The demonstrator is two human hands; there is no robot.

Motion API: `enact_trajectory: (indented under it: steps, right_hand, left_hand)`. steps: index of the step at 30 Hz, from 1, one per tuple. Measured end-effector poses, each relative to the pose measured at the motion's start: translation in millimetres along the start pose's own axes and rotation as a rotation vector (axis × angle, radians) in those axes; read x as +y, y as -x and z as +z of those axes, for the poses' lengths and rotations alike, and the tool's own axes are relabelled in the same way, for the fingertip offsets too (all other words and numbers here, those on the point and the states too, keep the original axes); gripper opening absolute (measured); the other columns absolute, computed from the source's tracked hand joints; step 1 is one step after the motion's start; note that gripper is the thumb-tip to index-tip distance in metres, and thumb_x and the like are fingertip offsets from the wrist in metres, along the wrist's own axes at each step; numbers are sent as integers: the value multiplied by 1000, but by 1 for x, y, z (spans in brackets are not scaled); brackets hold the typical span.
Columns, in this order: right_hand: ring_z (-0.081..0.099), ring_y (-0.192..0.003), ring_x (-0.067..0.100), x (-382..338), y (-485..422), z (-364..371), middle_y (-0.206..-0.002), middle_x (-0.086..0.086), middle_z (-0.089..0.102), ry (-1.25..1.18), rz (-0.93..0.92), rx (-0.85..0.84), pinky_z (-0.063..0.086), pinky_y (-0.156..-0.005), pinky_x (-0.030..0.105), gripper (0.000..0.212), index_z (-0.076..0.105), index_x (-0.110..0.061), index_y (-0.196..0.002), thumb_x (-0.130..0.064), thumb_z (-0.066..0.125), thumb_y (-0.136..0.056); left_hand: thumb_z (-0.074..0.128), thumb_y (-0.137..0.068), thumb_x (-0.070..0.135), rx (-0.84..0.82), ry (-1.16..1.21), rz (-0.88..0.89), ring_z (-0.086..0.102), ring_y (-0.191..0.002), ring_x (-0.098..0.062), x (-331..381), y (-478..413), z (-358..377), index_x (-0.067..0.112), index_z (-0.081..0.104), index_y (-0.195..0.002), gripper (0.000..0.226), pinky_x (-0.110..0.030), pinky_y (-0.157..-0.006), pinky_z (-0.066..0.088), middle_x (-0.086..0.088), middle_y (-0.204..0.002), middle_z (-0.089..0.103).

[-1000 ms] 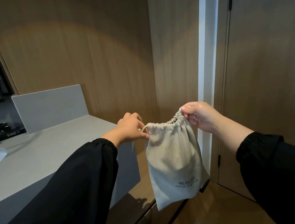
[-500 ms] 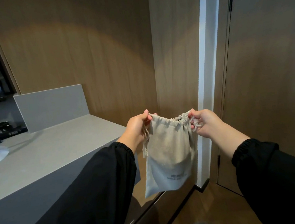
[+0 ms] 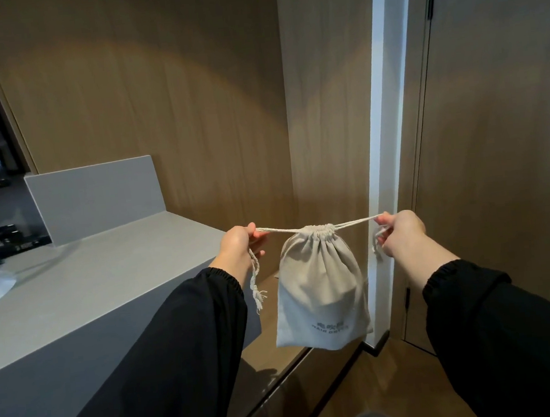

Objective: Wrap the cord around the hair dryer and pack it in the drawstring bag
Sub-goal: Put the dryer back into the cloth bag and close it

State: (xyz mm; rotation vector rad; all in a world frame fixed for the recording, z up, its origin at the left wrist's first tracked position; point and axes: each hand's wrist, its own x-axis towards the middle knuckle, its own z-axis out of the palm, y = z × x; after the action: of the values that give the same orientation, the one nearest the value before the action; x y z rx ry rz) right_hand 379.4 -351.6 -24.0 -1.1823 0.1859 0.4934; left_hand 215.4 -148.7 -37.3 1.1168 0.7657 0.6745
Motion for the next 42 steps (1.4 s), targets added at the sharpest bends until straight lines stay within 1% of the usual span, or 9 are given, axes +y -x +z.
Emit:
enact_trajectory:
  steps: [6,12,16,20,24,28,31,35,42]
  right_hand:
    - [48,-66,14,3,-9,-1,-79,5,52,152,-97,26,49,-78,28,25,60,-3,-69,-12,61,-92]
    - [45,-66,14,6,-18,-2,-79,1,48,26,-144,-145,40,-62,22,24,55,-8,-86,-13,35,-99]
    - [50,-74,16,-10,-2,7,-83,5,56,511,-252,27,44,-76,30,14,65,-3,-92,-17,66,-88]
    - [57,-94,21,3,13,6,-91,10,67,775,-703,-188,44,-85,33,16,73,-3,-81,-10,63,-90]
    - [62,-85,23,11,14,4,-81,7,69,1089,-857,-274,51,-77,33,19,72,-11,-77,-17,60,-91]
    - [58,-110,23,19,10,0,-117,4,66,1455,-899,-374,48,-96,41,23,67,-18,-110,-30,56,-94]
    - [35,-138,19,35,16,5,-149,-1,40,1444,-856,-637,30,-112,36,63,39,-20,-144,-44,60,-89]
    - [53,-121,17,78,20,22,-134,1,55,1580,-682,-883,42,-105,34,69,48,-16,-134,-49,71,-79]
    - [61,-93,24,87,18,27,-98,7,68,1495,-806,-704,49,-83,35,21,66,-9,-96,-25,69,-83]
  left_hand:
    - [40,-99,11,11,-32,-23,59,-69,-16,-2,0,-3,11,40,-58,41,-32,-61,39,-5,-76,61]
    - [35,-98,8,49,-8,-25,61,-68,-14,4,4,-2,10,43,-63,36,-32,-59,40,-5,-80,64]
    - [35,-100,10,-2,-15,35,61,-72,-17,8,11,0,10,40,-60,40,-32,-61,44,-8,-87,65]
    - [38,-102,13,-126,54,89,66,-76,-27,8,27,15,5,43,-62,42,-37,-69,54,-19,-85,66]
    - [40,-100,6,-167,21,113,65,-68,-27,0,42,38,2,46,-60,41,-23,-47,48,-23,-80,64]
    - [40,-101,9,-196,-36,112,64,-66,-24,-2,50,41,2,46,-60,42,-20,-40,44,-22,-78,63]
    - [41,-102,12,-224,-83,139,67,-58,-20,-3,52,39,1,47,-60,43,-18,-39,46,-20,-78,64]
    - [41,-102,13,-265,-109,170,70,-59,-21,1,55,32,1,50,-61,43,-19,-44,49,-19,-78,67]
    - [43,-100,9,28,-72,160,60,-47,-19,4,34,8,4,45,-56,45,-23,-41,47,-13,-56,63]
